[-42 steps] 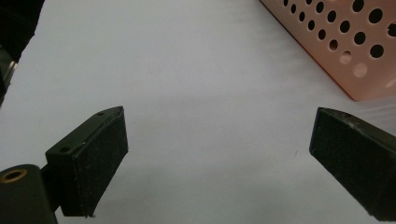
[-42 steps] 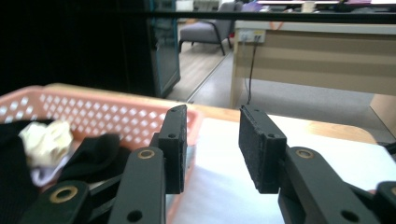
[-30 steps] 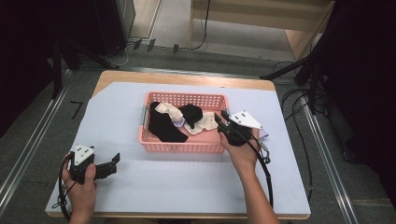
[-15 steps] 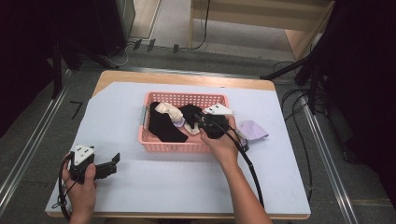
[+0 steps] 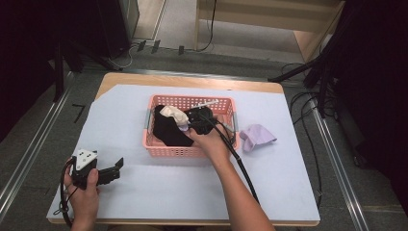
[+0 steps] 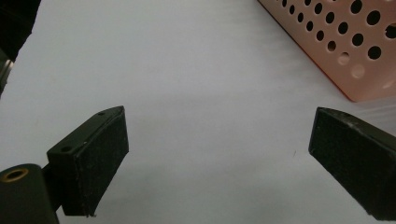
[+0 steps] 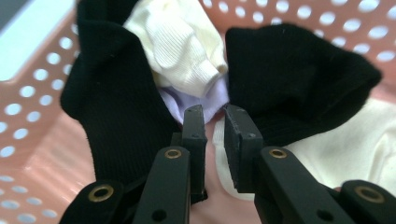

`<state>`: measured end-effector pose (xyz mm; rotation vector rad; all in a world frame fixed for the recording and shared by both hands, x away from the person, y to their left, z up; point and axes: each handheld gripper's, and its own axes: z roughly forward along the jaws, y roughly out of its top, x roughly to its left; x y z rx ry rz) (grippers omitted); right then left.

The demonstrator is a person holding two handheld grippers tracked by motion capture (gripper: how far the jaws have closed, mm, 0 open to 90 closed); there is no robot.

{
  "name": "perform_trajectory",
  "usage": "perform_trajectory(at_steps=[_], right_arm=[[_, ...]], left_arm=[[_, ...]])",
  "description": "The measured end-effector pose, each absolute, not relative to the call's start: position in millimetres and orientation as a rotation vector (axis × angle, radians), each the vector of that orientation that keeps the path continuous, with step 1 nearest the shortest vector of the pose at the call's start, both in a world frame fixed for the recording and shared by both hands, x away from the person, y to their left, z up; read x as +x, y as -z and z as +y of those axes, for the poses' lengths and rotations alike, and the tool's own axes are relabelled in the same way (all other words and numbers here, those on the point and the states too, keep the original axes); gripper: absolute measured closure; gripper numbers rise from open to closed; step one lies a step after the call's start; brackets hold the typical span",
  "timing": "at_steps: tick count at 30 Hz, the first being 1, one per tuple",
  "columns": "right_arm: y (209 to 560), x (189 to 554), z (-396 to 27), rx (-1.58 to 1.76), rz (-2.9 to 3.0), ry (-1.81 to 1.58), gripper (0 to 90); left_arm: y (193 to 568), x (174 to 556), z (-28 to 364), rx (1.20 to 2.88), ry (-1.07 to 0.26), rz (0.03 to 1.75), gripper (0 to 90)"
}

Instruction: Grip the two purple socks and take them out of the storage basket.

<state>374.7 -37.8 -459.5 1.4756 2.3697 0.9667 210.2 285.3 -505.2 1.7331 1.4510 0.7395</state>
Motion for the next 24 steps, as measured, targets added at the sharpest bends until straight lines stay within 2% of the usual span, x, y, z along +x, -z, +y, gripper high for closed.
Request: perform_trajectory(at_steps=[17, 24], right_arm=[[457, 413, -33, 1.77, 2.348, -0.908, 69.7], [468, 421, -30, 1.847, 2.383, -0.945, 73.3]], left_arm=[[505, 211, 286, 1.728, -0.73, 1.454, 5.9], [505, 211, 286, 1.732, -0.725, 1.453, 5.9]])
